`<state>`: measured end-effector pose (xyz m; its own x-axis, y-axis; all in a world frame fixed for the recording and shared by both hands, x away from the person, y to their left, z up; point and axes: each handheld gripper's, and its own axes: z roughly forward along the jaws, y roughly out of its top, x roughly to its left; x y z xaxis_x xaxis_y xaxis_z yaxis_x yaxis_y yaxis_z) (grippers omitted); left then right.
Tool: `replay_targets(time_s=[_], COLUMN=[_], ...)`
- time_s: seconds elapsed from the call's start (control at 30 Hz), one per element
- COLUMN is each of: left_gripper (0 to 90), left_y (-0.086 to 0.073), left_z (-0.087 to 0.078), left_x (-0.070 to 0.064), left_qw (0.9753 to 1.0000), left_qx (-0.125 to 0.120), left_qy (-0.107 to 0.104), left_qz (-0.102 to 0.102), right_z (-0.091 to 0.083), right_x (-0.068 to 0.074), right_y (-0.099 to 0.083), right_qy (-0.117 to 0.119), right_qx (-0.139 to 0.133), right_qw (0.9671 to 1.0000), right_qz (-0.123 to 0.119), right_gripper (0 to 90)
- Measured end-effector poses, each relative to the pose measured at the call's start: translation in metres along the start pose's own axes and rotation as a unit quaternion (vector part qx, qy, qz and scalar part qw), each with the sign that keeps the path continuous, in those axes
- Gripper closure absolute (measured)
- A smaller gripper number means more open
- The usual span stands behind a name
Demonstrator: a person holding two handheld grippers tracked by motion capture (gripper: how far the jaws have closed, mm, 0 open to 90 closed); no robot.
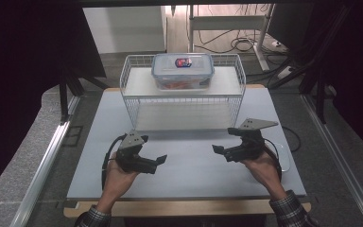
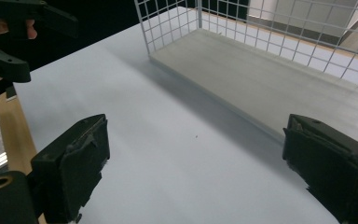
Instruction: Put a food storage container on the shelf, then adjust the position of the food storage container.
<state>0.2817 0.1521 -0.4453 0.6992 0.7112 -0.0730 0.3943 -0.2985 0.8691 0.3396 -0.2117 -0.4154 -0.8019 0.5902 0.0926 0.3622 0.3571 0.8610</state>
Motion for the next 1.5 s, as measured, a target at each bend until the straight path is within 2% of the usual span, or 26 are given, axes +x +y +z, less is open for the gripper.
replay_targets(time_s=[0.17, 0.2, 0.23, 0.33, 0.37, 0.4, 0.47, 0.5, 0.53, 0.63, 0.67, 0.7, 0.8, 0.93, 1.03, 1.1, 1.2, 1.23, 1.3, 1.33, 1.37, 1.4, 1.43, 1.47, 1.5], left_gripper=[2.5, 2.5, 2.4, 2.4, 2.6, 2.7, 2.6, 2.6, 2.5, 2.1, 2.2, 2.7, 2.9, 2.9, 2.9, 3.1, 3.2, 3.3, 3.3, 3.3, 3.4, 3.4, 3.4, 3.4, 3.4], left_y=[-0.015, -0.023, -0.023, -0.039, -0.039, -0.047, -0.050, -0.057, -0.060, -0.065, -0.071, -0.071, -0.079, -0.078, -0.079, -0.079, -0.080, -0.080, -0.080, -0.080, -0.080, -0.080, -0.080, -0.080, -0.080], left_z=[-0.002, -0.002, -0.002, -0.004, -0.004, -0.004, -0.005, -0.007, -0.008, -0.008, -0.005, -0.005, 0.004, 0.002, 0.001, 0.001, 0.000, 0.000, 0.001, 0.002, 0.002, 0.002, 0.002, 0.002, 0.002], left_x=[-0.004, -0.004, -0.004, -0.003, -0.003, -0.004, -0.004, -0.006, -0.007, -0.008, -0.008, -0.008, -0.007, -0.006, -0.004, -0.002, -0.002, -0.001, -0.001, -0.001, -0.001, -0.002, -0.002, -0.002, -0.002], left_qw=[1.0000, 1.0000, 1.0000, 0.9999, 0.9999, 0.9998, 0.9998, 0.9998, 0.9997, 0.9996, 0.9996, 0.9996, 0.9989, 0.9992, 0.9992, 0.9991, 0.9991, 0.9990, 0.9990, 0.9988, 0.9988, 0.9987, 0.9987, 0.9987, 0.9987], left_qx=[-0.003, -0.005, -0.005, -0.008, -0.008, -0.007, -0.004, -0.002, -0.002, -0.003, 0.012, 0.012, 0.040, 0.032, 0.030, 0.030, 0.029, 0.030, 0.032, 0.037, 0.037, 0.039, 0.039, 0.039, 0.038], left_qy=[0.003, 0.005, 0.005, -0.001, -0.001, -0.005, 0.000, 0.016, 0.021, 0.025, 0.025, 0.025, 0.025, 0.025, 0.027, 0.029, 0.029, 0.028, 0.028, 0.029, 0.029, 0.030, 0.031, 0.031, 0.031], left_qz=[0.007, 0.002, 0.002, -0.011, -0.011, -0.019, -0.018, -0.011, -0.008, -0.009, -0.008, -0.008, 0.001, 0.000, -0.003, -0.009, -0.013, -0.015, -0.015, -0.013, -0.013, -0.011, -0.010, -0.010, -0.010], right_z=[-0.003, -0.004, -0.004, -0.004, -0.004, -0.004, -0.003, -0.002, -0.002, -0.001, 0.001, 0.001, 0.005, 0.010, 0.009, 0.007, 0.004, 0.000, -0.002, -0.008, -0.008, -0.015, -0.019, -0.019, -0.029], right_x=[0.007, 0.008, 0.009, 0.013, 0.013, 0.016, 0.018, 0.019, 0.020, 0.021, 0.022, 0.022, 0.024, 0.025, 0.025, 0.025, 0.024, 0.021, 0.020, 0.016, 0.016, 0.009, 0.004, 0.004, -0.006], right_y=[-0.015, -0.018, -0.021, -0.031, -0.031, -0.037, -0.044, -0.047, -0.050, -0.056, -0.061, -0.061, -0.070, -0.073, -0.072, -0.070, -0.068, -0.065, -0.064, -0.063, -0.063, -0.063, -0.063, -0.063, -0.064], right_qy=[-0.003, -0.006, -0.009, -0.014, -0.014, -0.016, -0.020, -0.022, -0.025, -0.023, -0.022, -0.022, -0.022, -0.024, -0.023, -0.035, -0.043, -0.045, -0.050, -0.076, -0.076, -0.094, -0.098, -0.098, -0.101], right_qx=[0.003, 0.004, 0.005, 0.002, 0.002, -0.003, -0.003, 0.000, 0.002, 0.005, 0.013, 0.013, 0.028, 0.039, 0.034, 0.035, 0.033, 0.041, 0.044, 0.054, 0.054, 0.059, 0.059, 0.059, 0.050], right_qw=[1.0000, 1.0000, 0.9999, 0.9999, 0.9999, 0.9998, 0.9997, 0.9996, 0.9996, 0.9997, 0.9996, 0.9996, 0.9993, 0.9989, 0.9991, 0.9988, 0.9985, 0.9981, 0.9978, 0.9956, 0.9956, 0.9938, 0.9933, 0.9933, 0.9928], right_qz=[-0.002, -0.004, -0.005, -0.009, -0.009, -0.012, -0.016, -0.016, -0.016, -0.010, -0.010, -0.010, -0.006, -0.009, -0.007, -0.006, -0.003, 0.003, -0.001, -0.006, -0.006, 0.005, 0.018, 0.018, 0.040], right_gripper=[7.6, 7.6, 7.7, 7.8, 7.8, 8.1, 8.2, 8.2, 8.3, 8.3, 8.2, 8.2, 8.2, 8.2, 7.9, 2.5, 2.0, 2.1, 2.1, 3.1, 3.1, 10.2, 16.8, 16.8, 30.2])
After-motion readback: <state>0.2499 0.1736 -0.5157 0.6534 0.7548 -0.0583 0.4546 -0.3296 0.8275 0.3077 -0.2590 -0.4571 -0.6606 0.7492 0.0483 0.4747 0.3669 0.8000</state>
